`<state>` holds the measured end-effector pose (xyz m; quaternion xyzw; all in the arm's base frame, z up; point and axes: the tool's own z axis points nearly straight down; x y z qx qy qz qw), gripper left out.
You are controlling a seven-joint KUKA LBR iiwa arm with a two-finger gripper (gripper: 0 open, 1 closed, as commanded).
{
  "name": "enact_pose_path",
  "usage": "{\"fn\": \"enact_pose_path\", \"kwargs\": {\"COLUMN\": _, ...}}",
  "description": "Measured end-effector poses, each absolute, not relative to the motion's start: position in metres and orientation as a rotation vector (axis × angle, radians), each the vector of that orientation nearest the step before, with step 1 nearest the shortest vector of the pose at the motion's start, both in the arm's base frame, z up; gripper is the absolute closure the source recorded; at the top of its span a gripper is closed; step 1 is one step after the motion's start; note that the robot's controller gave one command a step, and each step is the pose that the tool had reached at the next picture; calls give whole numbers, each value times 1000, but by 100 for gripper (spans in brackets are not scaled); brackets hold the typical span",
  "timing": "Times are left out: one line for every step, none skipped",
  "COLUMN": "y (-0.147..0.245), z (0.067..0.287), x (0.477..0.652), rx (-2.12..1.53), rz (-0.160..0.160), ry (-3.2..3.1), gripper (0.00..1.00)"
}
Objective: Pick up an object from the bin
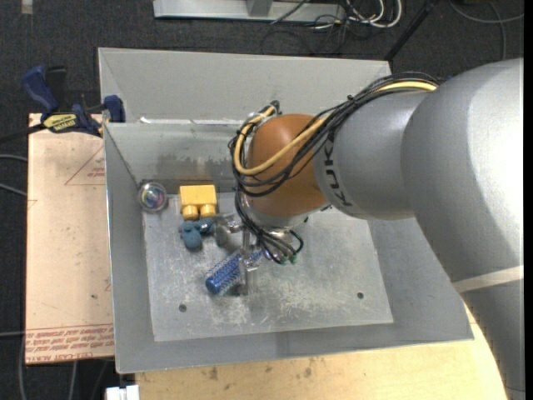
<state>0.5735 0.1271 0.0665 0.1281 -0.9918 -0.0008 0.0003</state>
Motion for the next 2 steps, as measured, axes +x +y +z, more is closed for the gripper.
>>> {"fn": "enact_pose_path", "kwargs": {"y": 126, "z": 69, "x": 574, "rx": 400, "rz": -3, "ry": -3117, "gripper": 100}}
{"fn": "enact_pose_path", "kwargs": {"y": 120, "z": 267, "x": 611, "rx": 410, "rz": -2, "ry": -3126, "gripper": 100}}
